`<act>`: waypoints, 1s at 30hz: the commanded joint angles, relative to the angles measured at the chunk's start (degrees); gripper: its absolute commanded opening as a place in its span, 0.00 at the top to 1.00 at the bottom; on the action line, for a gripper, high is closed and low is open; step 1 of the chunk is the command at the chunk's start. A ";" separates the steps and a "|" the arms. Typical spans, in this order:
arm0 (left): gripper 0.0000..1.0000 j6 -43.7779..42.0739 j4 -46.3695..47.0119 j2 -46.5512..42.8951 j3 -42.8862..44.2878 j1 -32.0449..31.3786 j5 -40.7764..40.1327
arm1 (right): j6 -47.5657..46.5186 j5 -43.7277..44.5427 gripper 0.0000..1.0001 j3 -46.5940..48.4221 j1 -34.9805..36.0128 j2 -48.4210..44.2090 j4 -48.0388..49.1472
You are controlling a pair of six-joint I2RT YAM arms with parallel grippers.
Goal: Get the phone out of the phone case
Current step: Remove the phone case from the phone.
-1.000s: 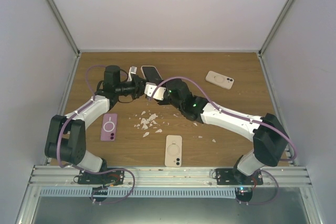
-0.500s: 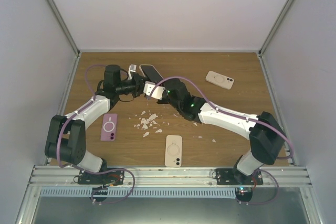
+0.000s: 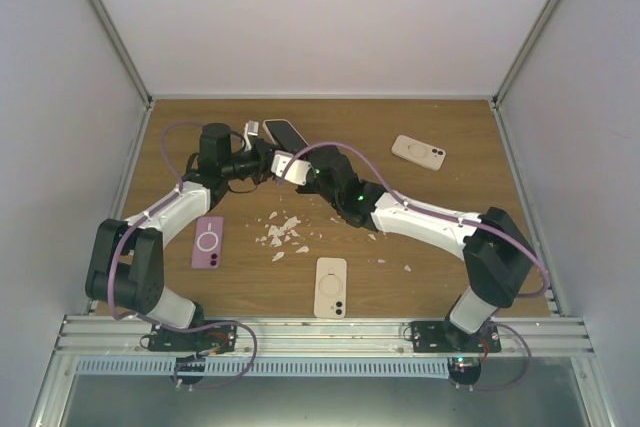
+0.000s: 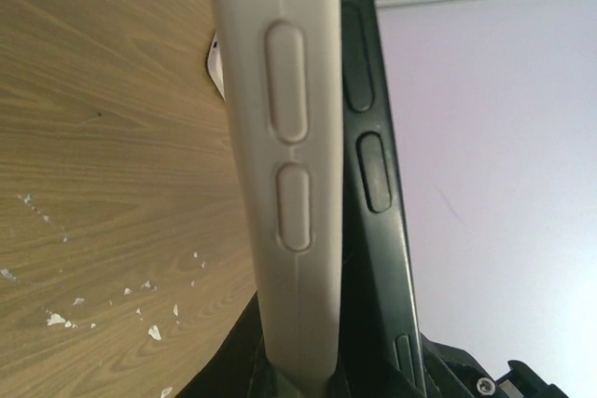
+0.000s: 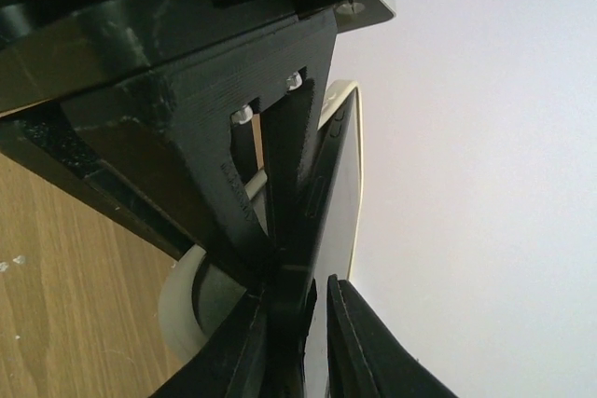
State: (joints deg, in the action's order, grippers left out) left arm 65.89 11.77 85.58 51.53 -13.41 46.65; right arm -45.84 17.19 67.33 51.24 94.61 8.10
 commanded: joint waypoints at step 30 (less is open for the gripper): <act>1.00 -17.07 -16.20 -0.01 3.24 -0.65 -5.38 | 11.61 -3.40 0.99 9.05 -6.72 -8.83 -6.42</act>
State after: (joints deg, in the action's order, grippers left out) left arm 58.72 3.46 85.58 56.36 -15.25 44.23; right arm -36.73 11.62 70.87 47.64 91.46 -2.42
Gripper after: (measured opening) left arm 0.076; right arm 0.080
